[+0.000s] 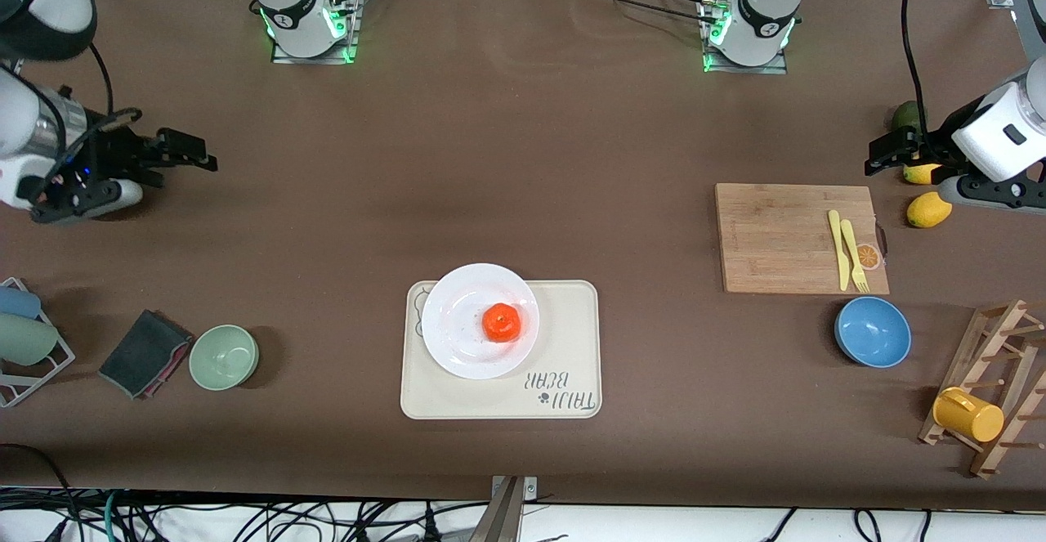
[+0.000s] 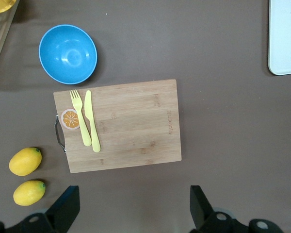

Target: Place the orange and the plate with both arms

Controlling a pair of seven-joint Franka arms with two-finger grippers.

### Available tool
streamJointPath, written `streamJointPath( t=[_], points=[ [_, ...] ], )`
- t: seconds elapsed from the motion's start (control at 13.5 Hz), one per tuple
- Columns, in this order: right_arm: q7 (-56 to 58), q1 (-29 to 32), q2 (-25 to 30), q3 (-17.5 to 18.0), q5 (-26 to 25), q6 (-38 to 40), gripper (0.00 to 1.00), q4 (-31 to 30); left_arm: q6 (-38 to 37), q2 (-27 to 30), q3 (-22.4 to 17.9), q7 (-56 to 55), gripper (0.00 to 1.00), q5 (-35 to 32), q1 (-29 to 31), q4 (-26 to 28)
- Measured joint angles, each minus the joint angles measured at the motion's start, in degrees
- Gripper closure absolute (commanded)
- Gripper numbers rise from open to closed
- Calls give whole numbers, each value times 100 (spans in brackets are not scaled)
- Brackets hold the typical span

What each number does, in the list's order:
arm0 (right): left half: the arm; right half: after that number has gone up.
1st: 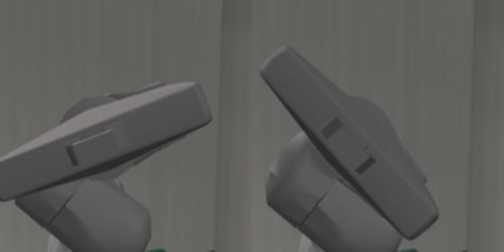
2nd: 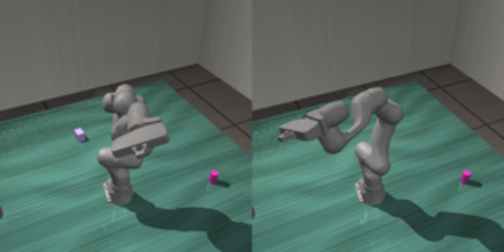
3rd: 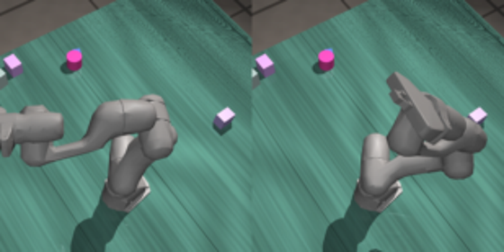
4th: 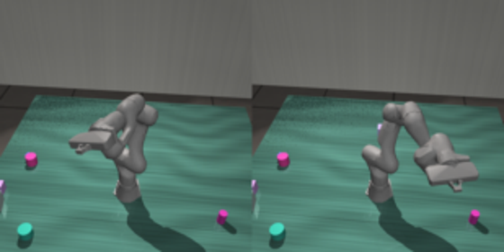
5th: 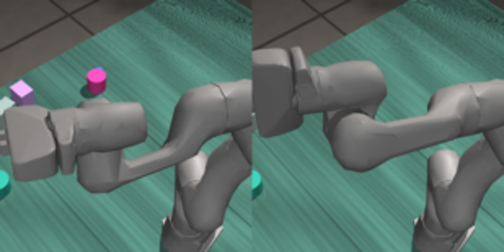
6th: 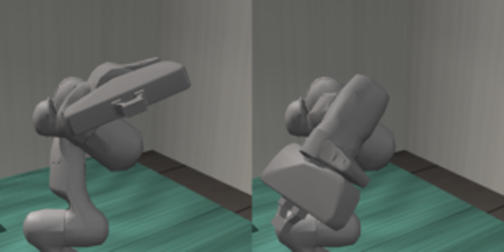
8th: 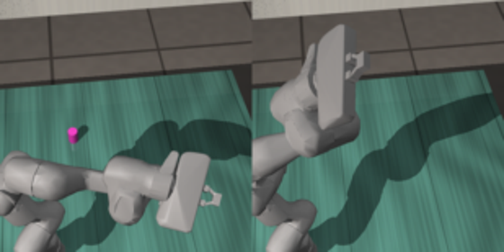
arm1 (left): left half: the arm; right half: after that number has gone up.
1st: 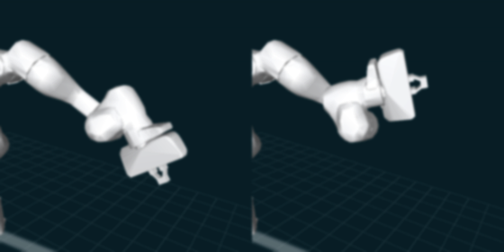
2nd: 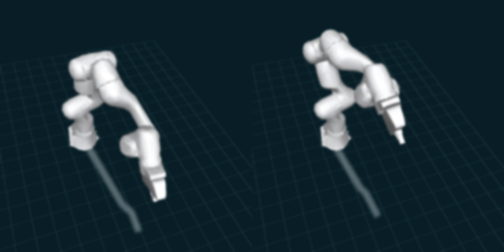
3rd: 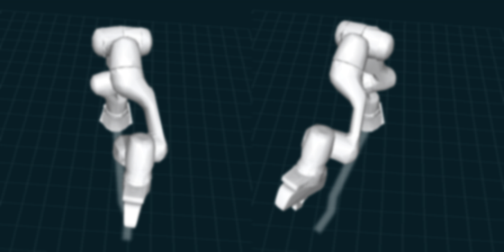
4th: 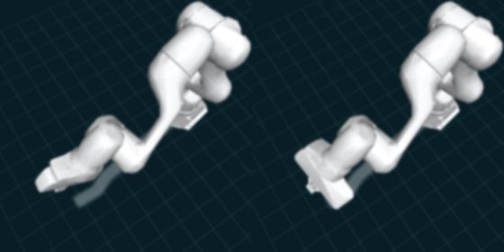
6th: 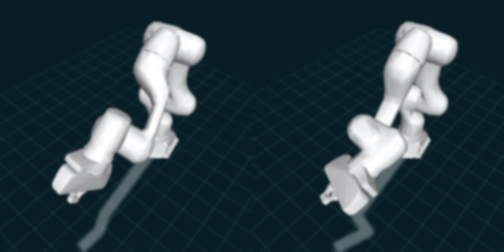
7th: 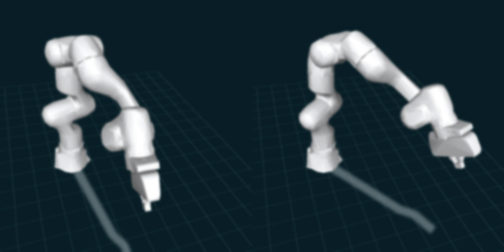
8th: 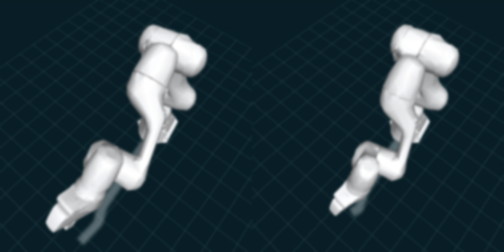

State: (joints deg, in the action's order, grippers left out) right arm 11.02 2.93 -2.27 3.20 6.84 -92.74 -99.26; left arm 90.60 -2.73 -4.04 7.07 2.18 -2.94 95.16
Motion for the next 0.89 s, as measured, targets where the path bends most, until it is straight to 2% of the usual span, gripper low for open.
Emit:
streamJointPath(
  t=[0.3, 0.52, 0.89],
  points=[
    [-495, -16, 458, 222, -700, 153, 0, 200, -5, -5, 0, 0, 0, 0, -6, 0],
    [-538, -8, 502, 203, -772, 353, 0, 568, -6, -5, 0, 0, 0, 0, -6, 0],
    [-798, -4, 430, 173, -772, 590, 0, 584, -8, -6, 0, 0, 0, 0, -8, 0]
  ],
)
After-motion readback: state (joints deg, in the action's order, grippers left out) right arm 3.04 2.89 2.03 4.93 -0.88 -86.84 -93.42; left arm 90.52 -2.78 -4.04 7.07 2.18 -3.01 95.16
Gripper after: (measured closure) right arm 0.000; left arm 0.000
